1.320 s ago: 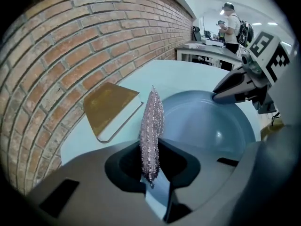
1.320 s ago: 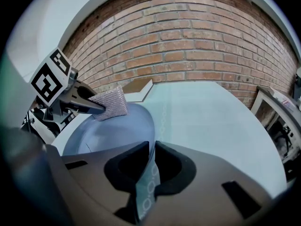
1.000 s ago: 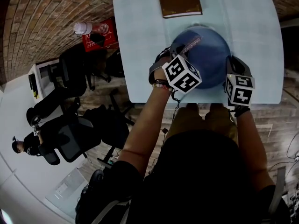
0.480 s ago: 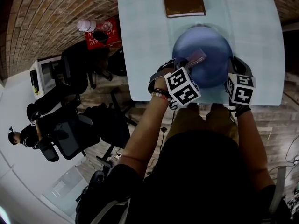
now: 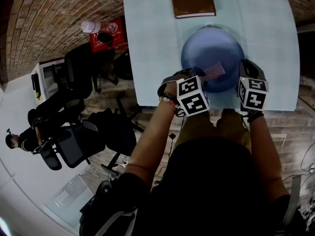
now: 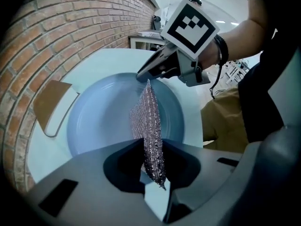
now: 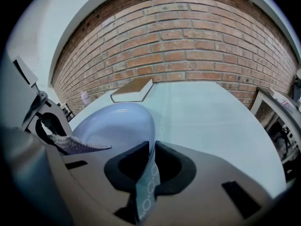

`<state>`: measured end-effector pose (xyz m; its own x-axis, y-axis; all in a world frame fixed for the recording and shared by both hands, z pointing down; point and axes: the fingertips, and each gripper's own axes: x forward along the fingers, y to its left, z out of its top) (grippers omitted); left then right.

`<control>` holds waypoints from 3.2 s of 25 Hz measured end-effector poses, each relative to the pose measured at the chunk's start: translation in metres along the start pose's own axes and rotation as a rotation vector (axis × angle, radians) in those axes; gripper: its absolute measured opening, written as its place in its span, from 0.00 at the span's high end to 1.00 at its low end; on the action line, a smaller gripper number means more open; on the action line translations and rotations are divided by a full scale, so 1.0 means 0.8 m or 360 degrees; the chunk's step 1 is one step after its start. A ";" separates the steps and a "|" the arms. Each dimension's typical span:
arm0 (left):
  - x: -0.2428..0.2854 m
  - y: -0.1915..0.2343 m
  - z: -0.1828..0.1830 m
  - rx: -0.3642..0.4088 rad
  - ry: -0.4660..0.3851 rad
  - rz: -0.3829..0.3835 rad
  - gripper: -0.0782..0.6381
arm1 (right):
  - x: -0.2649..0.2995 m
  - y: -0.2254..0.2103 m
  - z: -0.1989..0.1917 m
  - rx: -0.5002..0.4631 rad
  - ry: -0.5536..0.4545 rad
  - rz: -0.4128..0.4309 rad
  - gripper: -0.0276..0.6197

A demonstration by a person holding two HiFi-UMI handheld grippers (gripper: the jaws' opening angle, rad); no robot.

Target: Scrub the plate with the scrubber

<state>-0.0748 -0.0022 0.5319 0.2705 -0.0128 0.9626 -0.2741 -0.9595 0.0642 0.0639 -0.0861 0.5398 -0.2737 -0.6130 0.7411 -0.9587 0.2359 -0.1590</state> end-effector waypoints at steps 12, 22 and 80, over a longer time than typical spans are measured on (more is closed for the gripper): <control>0.016 -0.050 0.044 0.0101 -0.0127 -0.0231 0.78 | 0.000 0.000 0.000 0.0012 -0.0008 0.0011 0.86; 0.020 -0.021 0.064 -0.0156 -0.0230 -0.0033 0.78 | 0.000 0.000 -0.001 0.0021 -0.0018 0.0028 0.86; 0.017 0.019 -0.023 -0.0151 0.0102 0.0056 0.78 | 0.001 -0.001 -0.001 0.0014 -0.0024 0.0015 0.86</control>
<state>-0.0924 -0.0117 0.5508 0.2004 -0.0248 0.9794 -0.3695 -0.9277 0.0522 0.0649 -0.0862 0.5410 -0.2836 -0.6224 0.7295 -0.9568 0.2351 -0.1713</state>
